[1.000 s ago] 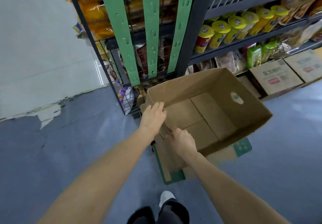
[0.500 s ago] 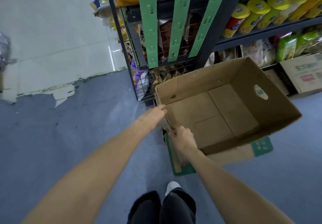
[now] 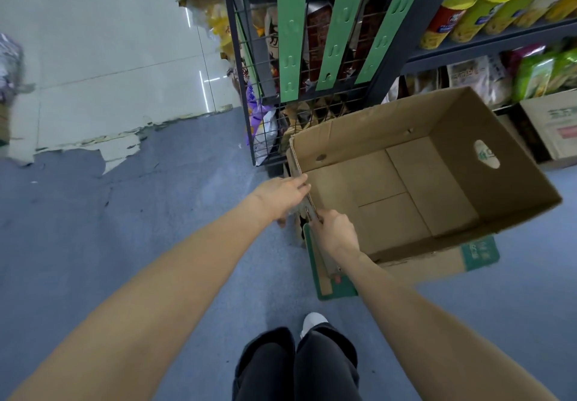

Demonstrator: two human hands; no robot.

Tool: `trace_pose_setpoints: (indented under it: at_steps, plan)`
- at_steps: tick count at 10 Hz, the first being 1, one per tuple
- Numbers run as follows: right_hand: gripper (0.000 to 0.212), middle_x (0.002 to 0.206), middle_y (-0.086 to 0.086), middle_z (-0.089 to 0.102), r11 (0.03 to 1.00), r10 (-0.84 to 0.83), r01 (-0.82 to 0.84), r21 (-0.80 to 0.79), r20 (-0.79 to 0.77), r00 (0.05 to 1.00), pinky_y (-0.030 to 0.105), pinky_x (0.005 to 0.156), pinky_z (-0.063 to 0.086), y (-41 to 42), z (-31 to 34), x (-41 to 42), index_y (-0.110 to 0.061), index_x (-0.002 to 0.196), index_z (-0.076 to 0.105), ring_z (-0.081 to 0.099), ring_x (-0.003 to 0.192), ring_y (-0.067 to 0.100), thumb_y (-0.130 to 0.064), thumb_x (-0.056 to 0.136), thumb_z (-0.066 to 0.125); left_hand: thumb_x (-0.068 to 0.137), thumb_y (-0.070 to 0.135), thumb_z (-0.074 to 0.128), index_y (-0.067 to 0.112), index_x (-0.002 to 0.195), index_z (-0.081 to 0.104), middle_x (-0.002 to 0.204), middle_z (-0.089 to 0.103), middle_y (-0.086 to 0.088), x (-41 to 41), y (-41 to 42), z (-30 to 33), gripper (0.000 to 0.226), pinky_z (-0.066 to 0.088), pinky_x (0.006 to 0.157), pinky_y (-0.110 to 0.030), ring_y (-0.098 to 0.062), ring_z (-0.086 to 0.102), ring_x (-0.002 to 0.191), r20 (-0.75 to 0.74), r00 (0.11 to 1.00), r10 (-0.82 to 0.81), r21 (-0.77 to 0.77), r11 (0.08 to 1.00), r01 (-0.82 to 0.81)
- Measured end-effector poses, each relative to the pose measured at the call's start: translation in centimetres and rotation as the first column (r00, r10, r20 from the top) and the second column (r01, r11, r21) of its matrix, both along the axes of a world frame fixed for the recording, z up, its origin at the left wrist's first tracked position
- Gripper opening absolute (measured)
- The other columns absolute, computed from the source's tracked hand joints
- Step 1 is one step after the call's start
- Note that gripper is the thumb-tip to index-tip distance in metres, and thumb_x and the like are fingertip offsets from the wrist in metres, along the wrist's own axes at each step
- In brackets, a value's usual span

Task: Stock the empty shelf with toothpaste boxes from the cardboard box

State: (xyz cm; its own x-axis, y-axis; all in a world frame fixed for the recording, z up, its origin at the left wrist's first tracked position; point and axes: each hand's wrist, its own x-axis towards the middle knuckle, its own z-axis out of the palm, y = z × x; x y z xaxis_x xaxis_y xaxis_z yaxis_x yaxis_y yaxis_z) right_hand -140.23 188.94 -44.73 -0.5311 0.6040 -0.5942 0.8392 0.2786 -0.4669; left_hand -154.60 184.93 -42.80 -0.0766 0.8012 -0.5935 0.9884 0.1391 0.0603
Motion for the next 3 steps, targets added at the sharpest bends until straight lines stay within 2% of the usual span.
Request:
trace_pose_setpoints:
  at_steps: [1,2,3]
  plan:
    - [0.022,0.099,0.015,0.067,1.000,-0.011,0.011,0.005,0.009,1.000,0.035,0.076,0.051,-0.1,0.4,-0.1,-0.008,0.106,0.062,0.063,0.092,0.034,-0.023,0.095,0.050,0.083,0.002,0.067,0.010,0.151,0.014,0.160,0.004,-0.008,0.5,-0.4,0.3,0.087,0.028,0.113,-0.036,-0.025,0.023,0.143,-0.013,1.000,0.008,0.031,0.999,-0.008]
    - [0.030,0.112,0.017,0.065,1.000,-0.020,0.020,-0.008,0.002,1.000,0.038,0.087,0.050,0.0,2.0,0.4,-0.007,0.119,0.058,0.060,0.105,0.035,-0.022,0.094,0.052,0.085,-0.001,0.062,0.011,0.144,0.032,0.151,0.028,-0.010,1.6,-0.7,1.1,0.067,0.034,0.105,-0.036,-0.025,0.034,0.136,-0.048,0.999,0.013,0.175,0.985,-0.004]
    - [0.036,0.121,0.016,0.063,0.998,-0.067,0.066,-0.022,-0.049,0.997,0.035,0.094,0.047,0.3,4.8,1.2,-0.006,0.128,0.055,0.058,0.112,0.032,-0.018,0.094,0.050,0.087,0.001,0.057,0.010,0.132,0.043,0.135,0.046,-0.009,2.5,-1.3,3.4,0.048,0.037,0.096,-0.036,-0.026,0.042,0.125,-0.063,0.996,0.061,0.231,0.972,-0.045]
